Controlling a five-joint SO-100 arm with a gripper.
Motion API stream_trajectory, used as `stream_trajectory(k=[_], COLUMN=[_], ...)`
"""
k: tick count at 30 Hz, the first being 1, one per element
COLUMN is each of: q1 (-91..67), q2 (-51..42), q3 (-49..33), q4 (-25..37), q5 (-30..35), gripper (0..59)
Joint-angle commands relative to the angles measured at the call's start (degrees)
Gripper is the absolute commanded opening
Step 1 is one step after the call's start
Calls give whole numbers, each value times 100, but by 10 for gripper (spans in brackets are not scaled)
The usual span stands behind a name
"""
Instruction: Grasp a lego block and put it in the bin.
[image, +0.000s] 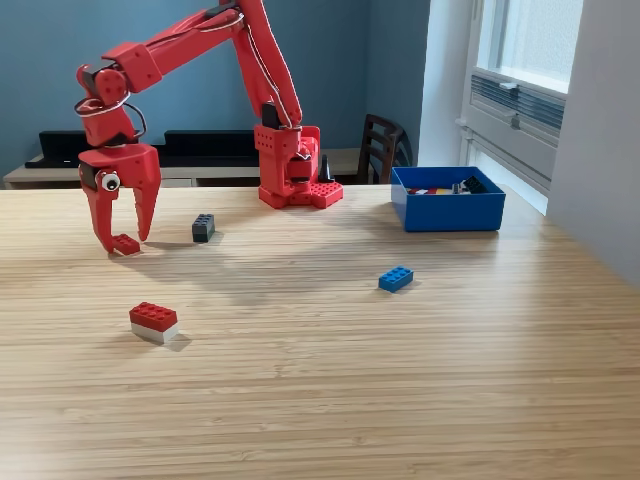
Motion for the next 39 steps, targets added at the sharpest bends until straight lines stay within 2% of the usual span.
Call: stream_trajectory(k=[1,8,13,20,31,35,39], q1=[70,79,88,132,132,9,-62], q2=[-167,-466,-510,-519,-396,-396,-369], q3=[-721,-1116,-1178,-1160,-870,-1187,-2048], q4=[316,580,624,606,747,958,1485], q5=[44,88,132,316,246,422,712], gripper=[139,107,1,0,0,0,0])
